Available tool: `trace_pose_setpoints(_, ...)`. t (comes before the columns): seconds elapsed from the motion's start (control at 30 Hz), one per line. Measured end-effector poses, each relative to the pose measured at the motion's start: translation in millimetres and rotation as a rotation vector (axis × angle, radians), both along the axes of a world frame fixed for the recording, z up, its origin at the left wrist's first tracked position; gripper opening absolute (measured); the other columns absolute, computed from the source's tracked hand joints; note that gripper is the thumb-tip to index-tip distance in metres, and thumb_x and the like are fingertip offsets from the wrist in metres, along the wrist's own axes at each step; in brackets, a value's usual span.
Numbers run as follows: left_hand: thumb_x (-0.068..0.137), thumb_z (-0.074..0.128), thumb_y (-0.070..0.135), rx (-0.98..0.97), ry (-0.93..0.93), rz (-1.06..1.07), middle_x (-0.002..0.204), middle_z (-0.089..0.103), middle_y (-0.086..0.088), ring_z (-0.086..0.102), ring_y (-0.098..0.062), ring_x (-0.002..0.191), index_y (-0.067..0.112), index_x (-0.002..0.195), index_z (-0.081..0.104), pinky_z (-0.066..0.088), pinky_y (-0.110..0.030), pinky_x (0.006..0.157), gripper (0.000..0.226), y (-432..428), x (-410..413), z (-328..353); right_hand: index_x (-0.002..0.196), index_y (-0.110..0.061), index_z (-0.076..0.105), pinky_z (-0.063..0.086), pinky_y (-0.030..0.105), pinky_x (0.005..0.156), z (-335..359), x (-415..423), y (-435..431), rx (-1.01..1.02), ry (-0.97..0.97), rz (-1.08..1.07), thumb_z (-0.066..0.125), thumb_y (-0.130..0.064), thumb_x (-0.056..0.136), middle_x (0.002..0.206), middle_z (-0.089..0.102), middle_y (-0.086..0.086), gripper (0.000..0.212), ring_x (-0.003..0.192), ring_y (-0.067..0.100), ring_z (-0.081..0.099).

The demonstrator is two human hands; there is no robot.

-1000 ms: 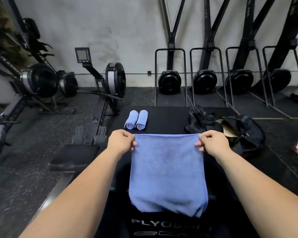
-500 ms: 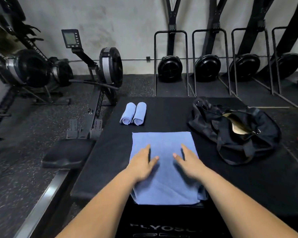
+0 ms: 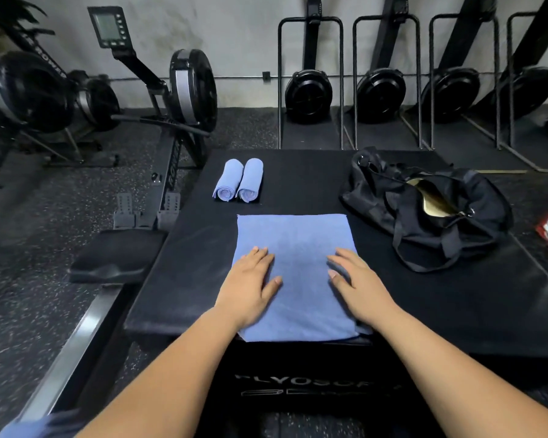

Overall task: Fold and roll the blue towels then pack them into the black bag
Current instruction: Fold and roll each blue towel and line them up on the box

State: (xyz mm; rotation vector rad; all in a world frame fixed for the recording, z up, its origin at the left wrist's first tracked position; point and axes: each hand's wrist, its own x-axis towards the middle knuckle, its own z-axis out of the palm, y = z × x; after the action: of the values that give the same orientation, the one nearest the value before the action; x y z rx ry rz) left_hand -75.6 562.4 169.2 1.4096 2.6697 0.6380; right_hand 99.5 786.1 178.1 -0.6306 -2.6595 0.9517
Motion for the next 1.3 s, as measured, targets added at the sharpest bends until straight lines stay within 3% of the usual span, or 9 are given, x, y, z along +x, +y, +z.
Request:
trace_pose_setpoints(0.07, 0.104, 0.048, 0.052, 0.158, 0.006, -0.019, 0.155, 0.051, 0.003, 0.042, -0.018, 0.147, 0.02, 0.144, 0.059, 0.035, -0.04, 0.121, 0.053, -19.9, 3.7, -0.4, 0.137, -0.024, 0.068, 0.031, 0.033, 0.122, -4.2, 27.2, 2.5, 0.064, 0.083, -0.007, 0.065, -0.026, 0.103, 0.154, 0.051, -0.006, 0.034, 0.149, 0.015, 0.038)
trace_pose_setpoints(0.13, 0.102, 0.059, 0.044, 0.249, 0.041, 0.005, 0.142, 0.059, 0.009, 0.051, -0.015, 0.134, 0.023, 0.135, 0.067, 0.041, -0.039, 0.114, 0.04, -42.2, 9.2, -2.7, 0.13, -0.025, 0.072, 0.036, 0.035, 0.118, -10.4, 49.9, 2.0, 0.125, 0.107, -0.025, 0.068, -0.025, 0.1, 0.145, 0.058, -0.008, 0.03, 0.142, 0.015, 0.043)
trace_pose_setpoints(0.33, 0.095, 0.073, 0.03, 0.325, 0.02, 0.145, 0.109, 0.06, 0.016, 0.053, -0.012, 0.102, 0.03, 0.12, 0.071, 0.048, -0.039, 0.094, 0.025, -77.1, 30.8, 1.3, 0.108, -0.028, 0.076, 0.044, 0.03, 0.102, -14.6, 89.1, -16.4, 0.189, 0.219, -0.158, 0.082, -0.025, 0.089, 0.116, 0.064, -0.016, 0.02, 0.12, 0.014, 0.05)
trace_pose_setpoints(0.43, 0.096, 0.071, 0.026, 0.338, -0.098, 0.235, 0.095, 0.064, 0.02, 0.053, -0.007, 0.093, 0.033, 0.123, 0.068, 0.051, -0.043, 0.091, 0.028, -86.4, 39.7, 2.3, 0.095, -0.031, 0.072, 0.047, 0.032, 0.095, -14.1, 102.7, -27.5, 0.182, 0.229, -0.172, 0.085, -0.03, 0.086, 0.103, 0.063, -0.017, 0.015, 0.111, 0.014, 0.048)
trace_pose_setpoints(0.57, 0.095, 0.067, 0.018, 0.352, -0.165, 0.304, 0.096, 0.066, 0.019, 0.058, -0.007, 0.092, 0.035, 0.124, 0.066, 0.052, -0.042, 0.093, 0.033, -96.6, 46.6, 5.6, 0.087, -0.037, 0.067, 0.048, 0.038, 0.091, -13.1, 112.4, -38.6, 0.17, 0.213, -0.231, 0.082, -0.044, 0.086, 0.094, 0.061, -0.02, 0.016, 0.104, 0.013, 0.047)
trace_pose_setpoints(0.83, 0.089, 0.075, 0.021, 0.27, -0.124, 0.304, 0.101, 0.068, 0.023, 0.056, -0.004, 0.093, 0.038, 0.125, 0.065, 0.047, -0.039, 0.097, 0.041, -110.6, 64.7, 3.7, 0.101, -0.031, 0.069, 0.049, 0.039, 0.091, -19.8, 120.5, -51.6, 0.206, 0.131, -0.345, 0.079, -0.057, 0.084, 0.103, 0.056, -0.013, 0.032, 0.108, 0.016, 0.042)
trace_pose_setpoints(0.93, 0.087, 0.077, 0.018, 0.222, -0.089, 0.284, 0.112, 0.068, 0.024, 0.055, -0.01, 0.099, 0.036, 0.129, 0.064, 0.048, -0.041, 0.099, 0.048, -115.4, 66.6, 3.5, 0.1, -0.03, 0.074, 0.048, 0.037, 0.09, -21.6, 121.9, -51.1, 0.182, 0.138, -0.348, 0.078, -0.053, 0.086, 0.104, 0.057, -0.011, 0.027, 0.11, 0.016, 0.041)
trace_pose_setpoints(1.07, 0.09, 0.077, 0.024, 0.192, -0.033, 0.265, 0.113, 0.067, 0.024, 0.055, -0.013, 0.099, 0.034, 0.126, 0.065, 0.048, -0.04, 0.096, 0.039, -117.0, 66.4, 3.4, 0.096, -0.03, 0.076, 0.048, 0.04, 0.095, -23.7, 123.2, -48.0, 0.137, 0.136, -0.328, 0.08, -0.043, 0.087, 0.105, 0.058, -0.011, 0.016, 0.113, 0.019, 0.041)
trace_pose_setpoints(1.3, 0.096, 0.073, 0.019, 0.236, -0.127, 0.191, 0.099, 0.067, 0.024, 0.049, -0.003, 0.098, 0.038, 0.128, 0.064, 0.04, -0.02, 0.084, 0.038, -113.3, 65.2, 4.1, 0.088, -0.034, 0.073, 0.041, 0.033, 0.096, -23.0, 123.5, -49.1, 0.108, 0.147, -0.32, 0.08, -0.034, 0.089, 0.106, 0.059, -0.013, 0.007, 0.113, 0.019, 0.041)
